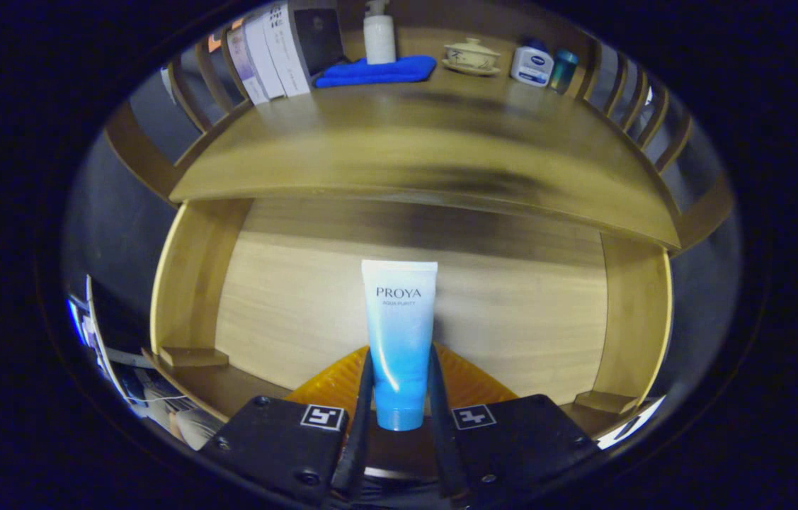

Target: Pull open the drawer, take out the items inside it, and place them on the countertop above the cabinet.

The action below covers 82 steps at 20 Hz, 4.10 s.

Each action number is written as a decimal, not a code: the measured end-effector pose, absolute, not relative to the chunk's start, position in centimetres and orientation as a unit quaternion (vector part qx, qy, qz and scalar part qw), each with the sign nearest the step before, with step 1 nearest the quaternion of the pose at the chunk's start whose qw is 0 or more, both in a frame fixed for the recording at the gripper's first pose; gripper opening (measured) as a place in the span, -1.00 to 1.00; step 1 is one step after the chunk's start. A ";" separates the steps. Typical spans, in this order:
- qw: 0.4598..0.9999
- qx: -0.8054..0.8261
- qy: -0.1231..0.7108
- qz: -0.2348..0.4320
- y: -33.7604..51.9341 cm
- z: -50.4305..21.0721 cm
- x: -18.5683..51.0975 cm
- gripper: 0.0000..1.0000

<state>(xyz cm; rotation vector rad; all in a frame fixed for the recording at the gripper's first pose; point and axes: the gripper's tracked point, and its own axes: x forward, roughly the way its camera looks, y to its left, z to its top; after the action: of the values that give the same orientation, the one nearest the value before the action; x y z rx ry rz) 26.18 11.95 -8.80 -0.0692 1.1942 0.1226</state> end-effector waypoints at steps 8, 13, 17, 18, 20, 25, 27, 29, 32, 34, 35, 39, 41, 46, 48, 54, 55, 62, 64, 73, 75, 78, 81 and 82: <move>0.849 -0.043 0.525 0.054 11.9 -1.3 28.7 -0.16; 0.852 -0.052 0.519 0.029 11.5 1.8 33.3 -0.17; 0.852 -0.043 0.522 0.004 10.8 2.4 36.8 -0.17; 0.851 -0.039 0.523 0.001 10.7 2.3 37.8 -0.16; 0.850 -0.040 0.526 -0.007 10.3 1.9 39.3 -0.16; 0.838 -0.029 0.545 -0.019 10.3 -0.7 41.4 -0.17; 0.835 -0.026 0.549 -0.031 10.2 -1.4 42.1 -0.16; 0.839 -0.029 0.543 -0.029 10.3 -1.6 42.7 -0.16; 0.838 -0.028 0.544 -0.033 10.0 -1.8 42.9 -0.14; 0.839 -0.023 0.542 -0.034 9.8 -1.9 43.0 -0.05; 0.837 -0.020 0.546 -0.035 9.7 -2.2 42.9 -0.05; 0.846 -0.012 0.531 -0.031 9.6 -1.5 43.0 0.03; 0.850 -0.008 0.527 -0.029 9.8 -1.1 42.6 0.09; 0.864 0.004 0.504 -0.016 10.6 0.5 40.7 0.09; 0.875 0.001 0.483 -0.011 10.7 1.6 39.3 0.10; 0.920 0.006 0.391 0.025 11.7 4.7 32.1 0.19; 0.928 0.001 0.373 0.030 11.8 5.2 30.6 0.29; 0.966 -0.003 0.250 0.060 12.6 6.2 19.5 0.84; 0.974 0.000 0.218 0.059 12.4 6.2 17.2 0.84; 0.995 0.032 0.081 0.040 9.9 4.3 12.0 0.96; 0.997 0.021 0.062 0.038 9.4 3.1 11.8 0.96; 0.999 -0.012 0.048 0.015 8.2 0.3 11.8 0.96; 0.999 -0.019 0.045 0.024 9.0 -2.7 11.7 0.96; 0.998 -0.023 0.046 0.024 8.9 -3.6 11.9 0.96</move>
<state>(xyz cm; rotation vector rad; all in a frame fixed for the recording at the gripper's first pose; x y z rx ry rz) 11.91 8.94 -3.57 -0.0469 0.0923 0.0483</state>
